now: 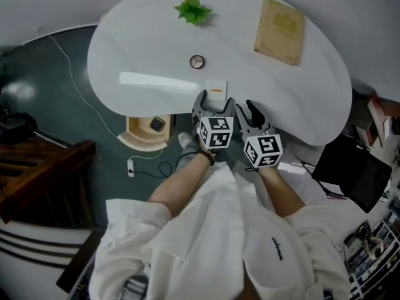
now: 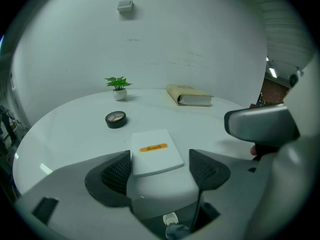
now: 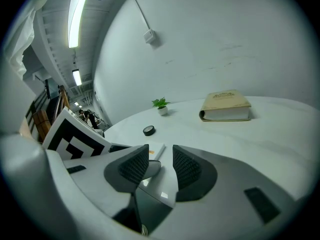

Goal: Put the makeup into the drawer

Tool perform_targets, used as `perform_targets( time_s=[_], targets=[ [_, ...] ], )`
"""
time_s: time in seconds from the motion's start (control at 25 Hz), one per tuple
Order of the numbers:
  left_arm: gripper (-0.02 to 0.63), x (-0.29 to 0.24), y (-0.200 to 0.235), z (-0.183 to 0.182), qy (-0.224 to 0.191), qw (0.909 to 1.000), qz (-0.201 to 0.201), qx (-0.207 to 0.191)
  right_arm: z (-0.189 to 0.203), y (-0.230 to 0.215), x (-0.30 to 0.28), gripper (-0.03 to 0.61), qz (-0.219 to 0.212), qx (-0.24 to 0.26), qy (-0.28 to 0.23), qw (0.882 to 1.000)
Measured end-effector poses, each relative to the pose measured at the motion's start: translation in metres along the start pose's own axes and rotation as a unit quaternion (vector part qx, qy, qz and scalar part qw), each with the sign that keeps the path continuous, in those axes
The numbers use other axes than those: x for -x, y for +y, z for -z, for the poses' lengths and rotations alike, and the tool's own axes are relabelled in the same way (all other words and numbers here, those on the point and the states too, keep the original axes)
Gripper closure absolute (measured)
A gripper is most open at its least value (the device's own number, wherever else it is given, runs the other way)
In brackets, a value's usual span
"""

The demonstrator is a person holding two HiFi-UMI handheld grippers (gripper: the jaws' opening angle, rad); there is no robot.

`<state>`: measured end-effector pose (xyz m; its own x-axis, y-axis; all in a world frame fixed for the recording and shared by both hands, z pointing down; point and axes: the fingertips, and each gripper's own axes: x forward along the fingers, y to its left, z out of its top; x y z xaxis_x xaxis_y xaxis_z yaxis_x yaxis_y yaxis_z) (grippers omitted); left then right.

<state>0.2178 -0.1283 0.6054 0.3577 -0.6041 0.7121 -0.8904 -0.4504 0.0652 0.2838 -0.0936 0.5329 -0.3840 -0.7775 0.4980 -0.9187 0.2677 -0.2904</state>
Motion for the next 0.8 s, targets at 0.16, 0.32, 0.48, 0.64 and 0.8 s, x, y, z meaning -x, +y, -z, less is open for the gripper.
perform_targets(
  time_s=[0.16,0.32,0.48,0.64,0.8],
  targets=[
    [0.302,0.001,0.0,-0.001,0.008,0.9999,0.007,-0.003,-0.001,0.003,-0.003,0.413,-0.005,0.003,0.001,1.0],
    [0.308,0.004,0.003,0.0,0.009,0.9998,0.016,-0.009,0.0,0.007,-0.007,0.414,-0.011,0.005,0.004,1.0],
    [0.309,0.01,0.007,-0.001,-0.004,0.9996,0.026,-0.012,0.001,0.01,-0.012,0.413,-0.017,0.005,0.007,1.0],
    [0.31,0.016,0.015,0.002,-0.005,0.9995,0.031,0.0,0.005,0.016,-0.02,0.413,-0.023,0.006,0.013,1.0],
    [0.309,0.025,0.027,-0.001,-0.017,0.9993,0.034,0.004,0.006,0.032,-0.028,0.413,-0.035,0.016,0.018,0.999]
  ],
)
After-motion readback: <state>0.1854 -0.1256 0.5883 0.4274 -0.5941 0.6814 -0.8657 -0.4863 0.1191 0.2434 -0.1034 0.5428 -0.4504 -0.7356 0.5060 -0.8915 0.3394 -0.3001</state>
